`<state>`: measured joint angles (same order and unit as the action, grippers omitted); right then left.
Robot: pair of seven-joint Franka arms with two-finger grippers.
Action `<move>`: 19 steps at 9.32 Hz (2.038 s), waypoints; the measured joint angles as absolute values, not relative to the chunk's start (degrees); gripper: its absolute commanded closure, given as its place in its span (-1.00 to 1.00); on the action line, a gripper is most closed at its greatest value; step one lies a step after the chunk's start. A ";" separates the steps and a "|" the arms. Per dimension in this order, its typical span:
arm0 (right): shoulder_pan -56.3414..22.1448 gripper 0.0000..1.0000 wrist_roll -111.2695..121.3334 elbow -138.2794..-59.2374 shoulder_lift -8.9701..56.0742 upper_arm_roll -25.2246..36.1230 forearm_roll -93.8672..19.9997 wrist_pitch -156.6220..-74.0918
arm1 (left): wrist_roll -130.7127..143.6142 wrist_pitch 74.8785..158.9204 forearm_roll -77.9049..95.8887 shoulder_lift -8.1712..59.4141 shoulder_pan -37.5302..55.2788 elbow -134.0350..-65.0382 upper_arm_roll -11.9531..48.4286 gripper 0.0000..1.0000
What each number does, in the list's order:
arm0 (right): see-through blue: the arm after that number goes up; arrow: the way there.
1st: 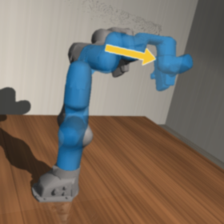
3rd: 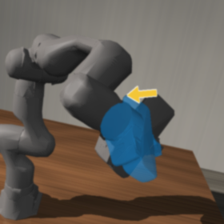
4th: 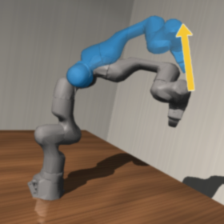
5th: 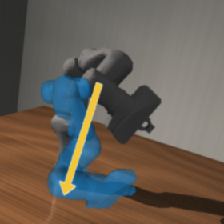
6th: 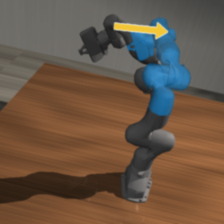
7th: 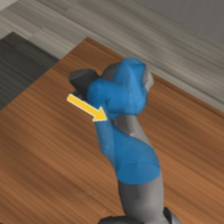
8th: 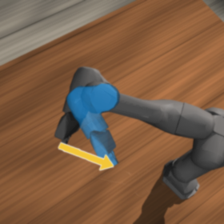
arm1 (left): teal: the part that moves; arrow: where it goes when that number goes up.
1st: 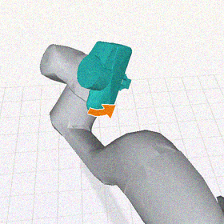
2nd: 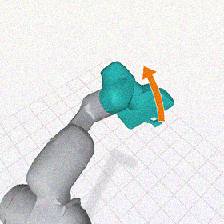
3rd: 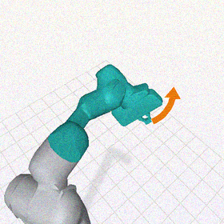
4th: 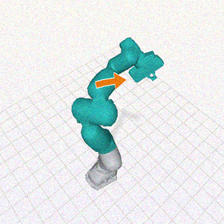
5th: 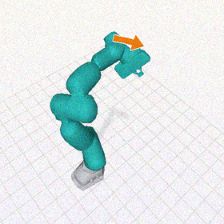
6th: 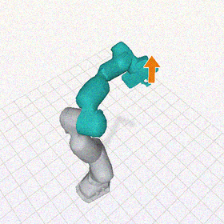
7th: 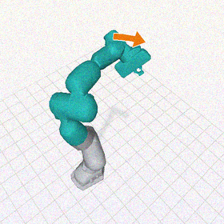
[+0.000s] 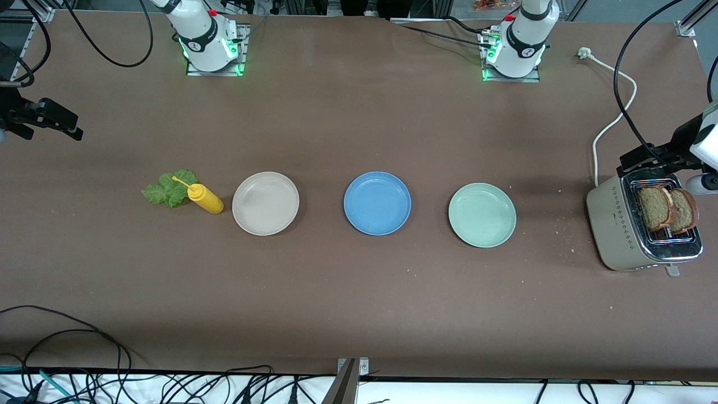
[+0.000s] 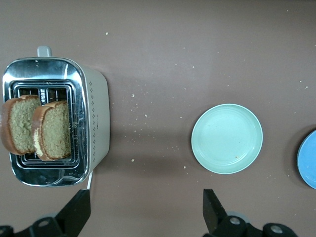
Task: Make sandwich in blue plate with both arms
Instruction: 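Move the left gripper over the toaster above the bread slices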
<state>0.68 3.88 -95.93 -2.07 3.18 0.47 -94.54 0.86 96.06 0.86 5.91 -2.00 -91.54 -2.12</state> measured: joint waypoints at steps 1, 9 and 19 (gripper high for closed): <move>0.68 -1.00 3.88 -95.93 -2.07 3.18 0.47 -94.55 | 0.86 96.01 0.86 5.93 -2.36 -91.57 -2.12 -1.00; 0.68 -1.00 3.88 -95.93 -1.99 3.18 0.47 -94.99 | 0.56 95.83 0.86 6.04 -5.91 -91.55 -2.20 -1.00; 0.68 -1.00 3.87 -95.93 -1.98 3.18 0.47 -95.12 | 0.46 95.67 0.86 5.94 -5.44 -91.74 -1.06 -1.00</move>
